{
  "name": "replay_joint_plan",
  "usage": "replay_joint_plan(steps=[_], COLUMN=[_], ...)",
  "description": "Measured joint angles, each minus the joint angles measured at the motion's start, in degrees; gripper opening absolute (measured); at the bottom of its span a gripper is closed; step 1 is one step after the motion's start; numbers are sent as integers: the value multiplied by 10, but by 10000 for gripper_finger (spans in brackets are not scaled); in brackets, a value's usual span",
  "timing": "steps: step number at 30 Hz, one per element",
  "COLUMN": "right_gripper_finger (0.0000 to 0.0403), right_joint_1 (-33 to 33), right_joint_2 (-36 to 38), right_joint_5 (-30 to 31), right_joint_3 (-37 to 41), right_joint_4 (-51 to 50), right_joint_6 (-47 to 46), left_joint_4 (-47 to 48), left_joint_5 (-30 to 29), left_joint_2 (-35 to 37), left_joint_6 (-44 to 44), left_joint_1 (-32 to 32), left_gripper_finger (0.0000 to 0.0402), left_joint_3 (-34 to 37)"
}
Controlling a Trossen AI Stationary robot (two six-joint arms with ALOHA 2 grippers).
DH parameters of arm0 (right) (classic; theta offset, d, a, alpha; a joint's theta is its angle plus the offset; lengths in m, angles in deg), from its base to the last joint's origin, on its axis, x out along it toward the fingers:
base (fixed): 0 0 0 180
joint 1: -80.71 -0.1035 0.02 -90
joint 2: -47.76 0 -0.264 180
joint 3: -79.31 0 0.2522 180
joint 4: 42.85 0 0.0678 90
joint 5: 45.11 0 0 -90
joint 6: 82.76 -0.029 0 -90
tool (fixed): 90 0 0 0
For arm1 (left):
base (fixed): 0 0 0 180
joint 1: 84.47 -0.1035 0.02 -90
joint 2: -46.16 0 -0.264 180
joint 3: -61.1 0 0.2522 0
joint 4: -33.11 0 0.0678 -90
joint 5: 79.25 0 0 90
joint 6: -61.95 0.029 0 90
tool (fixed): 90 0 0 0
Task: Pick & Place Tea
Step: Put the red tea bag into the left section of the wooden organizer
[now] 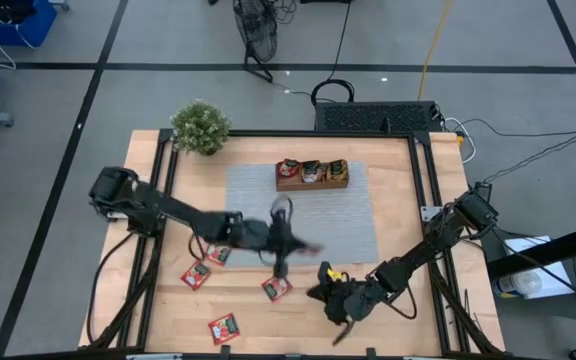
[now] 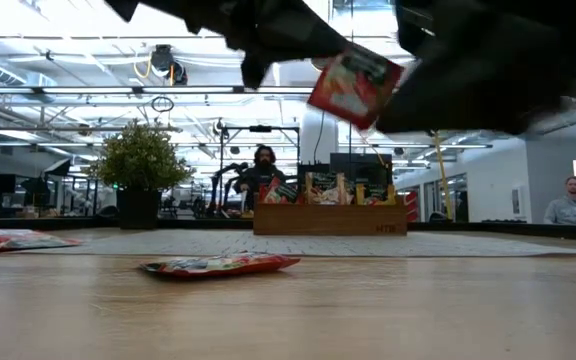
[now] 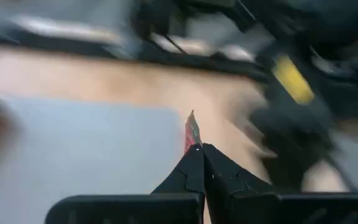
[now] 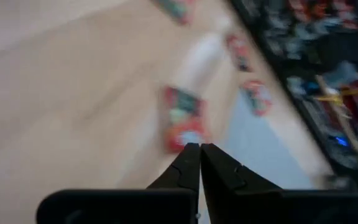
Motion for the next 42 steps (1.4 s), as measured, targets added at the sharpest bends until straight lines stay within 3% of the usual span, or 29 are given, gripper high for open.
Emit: replay_joint_plan(steps=[5, 8, 10, 12, 18, 23, 33, 42], right_gripper_finger=[10, 10, 9, 7, 1, 2, 1, 1], right_joint_1=[0, 0, -2, -2, -2, -1, 10, 14], right_joint_2=[1, 0, 2, 3, 3, 3, 3, 3], right_joint_5=[1, 4, 4, 5, 66, 113, 110, 110], right_joint_3=[0, 1, 1, 1, 0, 0, 0, 0], right_joint_4=[4, -1, -4, -8, -46, -75, -75, -75], right_joint_6=[-21, -29, -29, -30, -38, -46, -44, -44], left_joint_4=[60, 102, 96, 84, -83, -239, -280, -366], left_joint_5=[-52, -54, -49, -4, 145, 258, 289, 290], left_joint_2=[49, 76, 78, 80, 82, 83, 62, -30], left_joint_6=[90, 212, 286, 316, 270, 220, 215, 206], left_joint_1=[-24, -51, -76, -113, -273, -363, -422, -447], left_gripper_finger=[1, 1, 1, 1, 1, 1, 1, 0], left_joint_3=[0, 0, 8, 32, 124, 194, 228, 228])
